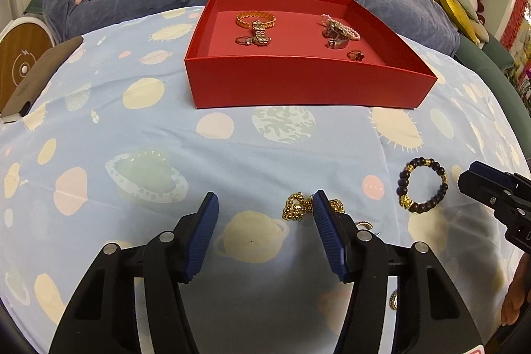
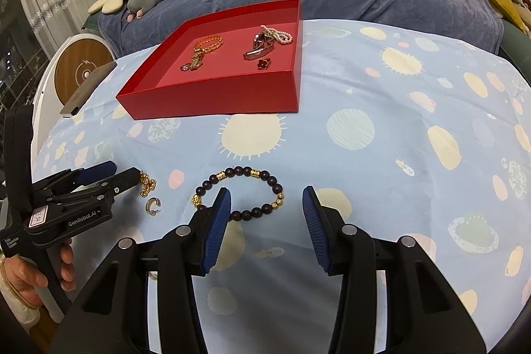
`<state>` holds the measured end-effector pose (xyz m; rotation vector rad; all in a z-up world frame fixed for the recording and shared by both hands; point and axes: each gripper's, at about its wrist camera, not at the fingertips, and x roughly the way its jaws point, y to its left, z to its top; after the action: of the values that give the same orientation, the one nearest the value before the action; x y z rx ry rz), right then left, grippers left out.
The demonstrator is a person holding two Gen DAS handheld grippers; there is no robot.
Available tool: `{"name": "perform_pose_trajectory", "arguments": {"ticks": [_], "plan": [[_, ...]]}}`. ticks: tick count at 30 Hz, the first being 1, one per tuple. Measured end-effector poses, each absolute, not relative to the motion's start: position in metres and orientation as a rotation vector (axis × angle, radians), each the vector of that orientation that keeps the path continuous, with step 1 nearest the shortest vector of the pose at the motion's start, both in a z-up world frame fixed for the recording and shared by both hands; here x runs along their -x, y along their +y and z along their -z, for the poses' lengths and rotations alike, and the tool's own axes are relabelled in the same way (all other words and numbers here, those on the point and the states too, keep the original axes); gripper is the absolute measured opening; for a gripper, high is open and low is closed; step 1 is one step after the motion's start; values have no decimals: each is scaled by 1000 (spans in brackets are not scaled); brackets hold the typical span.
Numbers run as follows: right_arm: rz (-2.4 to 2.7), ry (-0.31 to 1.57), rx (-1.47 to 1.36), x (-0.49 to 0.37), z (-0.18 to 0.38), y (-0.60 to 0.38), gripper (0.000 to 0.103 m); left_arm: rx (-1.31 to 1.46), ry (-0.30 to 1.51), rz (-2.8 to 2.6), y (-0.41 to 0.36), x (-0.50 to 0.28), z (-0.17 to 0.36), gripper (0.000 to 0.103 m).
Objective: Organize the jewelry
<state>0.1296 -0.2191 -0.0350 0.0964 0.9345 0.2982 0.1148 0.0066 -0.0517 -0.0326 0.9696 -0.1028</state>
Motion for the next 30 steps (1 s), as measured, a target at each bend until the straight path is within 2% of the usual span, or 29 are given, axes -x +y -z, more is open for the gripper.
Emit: {"name": "perform_pose_trajectory", "arguments": {"ticks": [5, 8, 11, 12, 13, 20, 30], "plan": [[-295, 947, -100, -132, 39, -221, 43, -5, 947, 104, 2, -113, 52, 46], [-297, 953, -95, -132, 42, -220, 43, -16, 934, 115, 0, -111, 52, 34], [-301, 955, -90, -133, 43, -217, 43, -30, 928, 142, -5, -109, 52, 18], [-304, 957, -90, -133, 43, -216, 43, -32, 929, 156, -6, -108, 51, 9], [-305, 958, -89, -133, 43, -215, 43, -31, 931, 165, -8, -108, 51, 6], [-314, 956, -93, -136, 42, -212, 43, 62, 957, 197, 3, -108, 46, 5], [-313, 970, -94, -143, 48, -208, 43, 152, 885, 219, 17, -101, 7, 4]]}}
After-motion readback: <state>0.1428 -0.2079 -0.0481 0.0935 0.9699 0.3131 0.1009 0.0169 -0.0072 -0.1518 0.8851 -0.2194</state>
